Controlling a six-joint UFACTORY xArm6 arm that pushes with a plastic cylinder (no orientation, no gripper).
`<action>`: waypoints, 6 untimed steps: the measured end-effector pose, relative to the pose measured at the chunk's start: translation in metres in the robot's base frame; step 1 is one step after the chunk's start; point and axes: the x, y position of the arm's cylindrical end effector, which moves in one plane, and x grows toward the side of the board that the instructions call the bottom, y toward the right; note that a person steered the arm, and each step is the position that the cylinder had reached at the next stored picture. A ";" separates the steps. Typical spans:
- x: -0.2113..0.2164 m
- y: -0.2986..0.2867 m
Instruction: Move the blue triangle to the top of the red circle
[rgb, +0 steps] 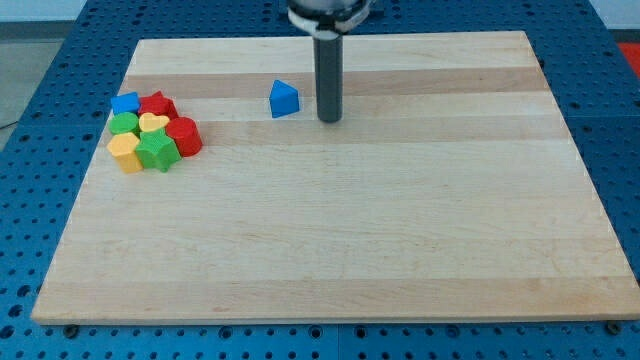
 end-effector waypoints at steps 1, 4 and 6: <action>-0.017 -0.021; 0.007 -0.122; 0.019 -0.112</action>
